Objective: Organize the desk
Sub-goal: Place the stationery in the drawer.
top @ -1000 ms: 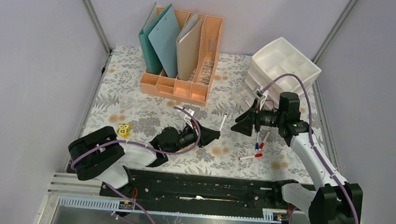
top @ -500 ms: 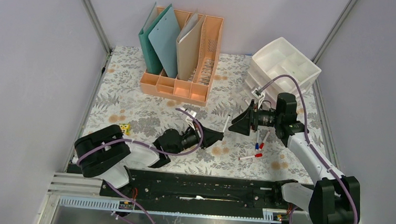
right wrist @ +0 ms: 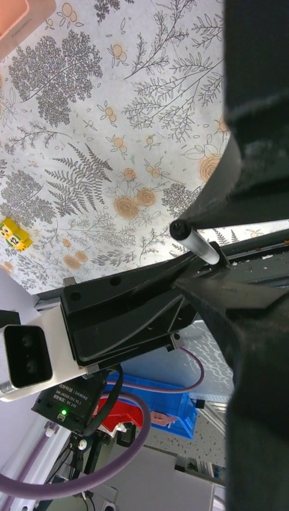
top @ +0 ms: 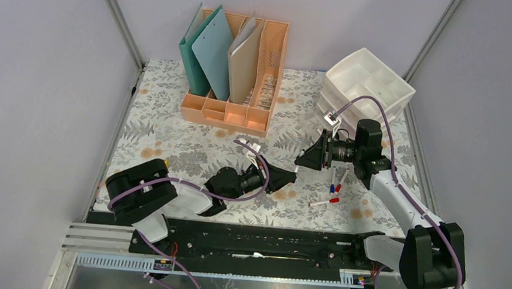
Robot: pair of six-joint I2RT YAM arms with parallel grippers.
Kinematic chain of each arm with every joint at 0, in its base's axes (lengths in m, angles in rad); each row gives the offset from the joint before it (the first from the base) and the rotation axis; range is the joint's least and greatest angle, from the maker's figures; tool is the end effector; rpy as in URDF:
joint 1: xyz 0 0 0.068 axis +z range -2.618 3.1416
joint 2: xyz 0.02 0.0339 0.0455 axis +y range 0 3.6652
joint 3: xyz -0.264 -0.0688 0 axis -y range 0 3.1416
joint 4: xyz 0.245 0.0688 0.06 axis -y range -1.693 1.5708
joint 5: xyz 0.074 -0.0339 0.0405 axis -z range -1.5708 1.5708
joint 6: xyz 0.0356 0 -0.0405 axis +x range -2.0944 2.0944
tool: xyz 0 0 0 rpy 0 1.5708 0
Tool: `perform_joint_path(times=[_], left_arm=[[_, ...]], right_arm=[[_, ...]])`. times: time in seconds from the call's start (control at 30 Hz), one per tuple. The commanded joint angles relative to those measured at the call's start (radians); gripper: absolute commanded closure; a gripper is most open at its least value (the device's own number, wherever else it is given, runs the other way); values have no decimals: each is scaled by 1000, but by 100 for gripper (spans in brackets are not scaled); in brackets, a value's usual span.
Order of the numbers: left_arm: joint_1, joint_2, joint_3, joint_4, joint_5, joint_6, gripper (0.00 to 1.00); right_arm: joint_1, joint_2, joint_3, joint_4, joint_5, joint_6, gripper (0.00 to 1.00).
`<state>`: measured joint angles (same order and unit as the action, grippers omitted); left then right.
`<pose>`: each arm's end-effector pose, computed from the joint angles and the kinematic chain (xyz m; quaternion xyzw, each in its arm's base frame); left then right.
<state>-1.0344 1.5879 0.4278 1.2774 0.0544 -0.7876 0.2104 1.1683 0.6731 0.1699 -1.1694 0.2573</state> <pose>0.1446 -0.2469 0.1896 0.1019 0.6566 -0.6013 0.4436 0.2317 0.0830 0.2647 -0.3060 0.6847 0.5488 0.3692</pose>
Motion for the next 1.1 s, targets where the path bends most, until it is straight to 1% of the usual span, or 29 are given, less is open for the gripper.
perform_joint_path(times=[0.0,0.1,0.13,0.2,0.27,0.33,0.4,0.43,0.5,0.57,0.67,0.8,0.87,0.97,1.0,1.07], left_arm=[[-4,10,40,78,7,-6,100],[-4,10,43,73,12,-7,100],[-4,10,43,71,14,-7,100],[-4,8,41,71,16,-6,99],[-4,2,37,69,18,-6,92],[-5,-5,36,56,19,-2,85],[-4,-13,37,32,22,4,75],[-4,-19,35,24,23,7,73],[-5,-31,25,17,23,12,63],[-5,-55,10,2,15,20,55],[-5,-105,-21,-32,-10,45,43],[-5,-208,-72,-125,-50,92,30],[-5,-264,-101,-176,-95,114,22],[-3,-362,-147,-266,-157,144,5],[-3,-397,-162,-300,-179,156,2],[1,-463,-190,-360,-220,169,1]], right_arm=[[14,7,-1,45,-24,22,62],[15,11,-1,48,-24,23,73],[14,11,1,49,-24,22,79],[16,11,2,48,-24,18,88],[16,11,3,48,-27,13,95],[15,9,6,39,-27,0,99],[15,6,9,26,-25,-16,100],[15,5,11,22,-22,-20,100],[15,4,16,2,-16,-45,100],[16,3,26,-30,-5,-75,100],[15,-3,46,-92,21,-137,100],[15,-15,77,-201,76,-239,100],[16,-25,100,-263,113,-311,100],[16,-47,147,-369,219,-428,100],[16,-54,170,-407,258,-470,100],[16,-67,207,-460,345,-544,100]])
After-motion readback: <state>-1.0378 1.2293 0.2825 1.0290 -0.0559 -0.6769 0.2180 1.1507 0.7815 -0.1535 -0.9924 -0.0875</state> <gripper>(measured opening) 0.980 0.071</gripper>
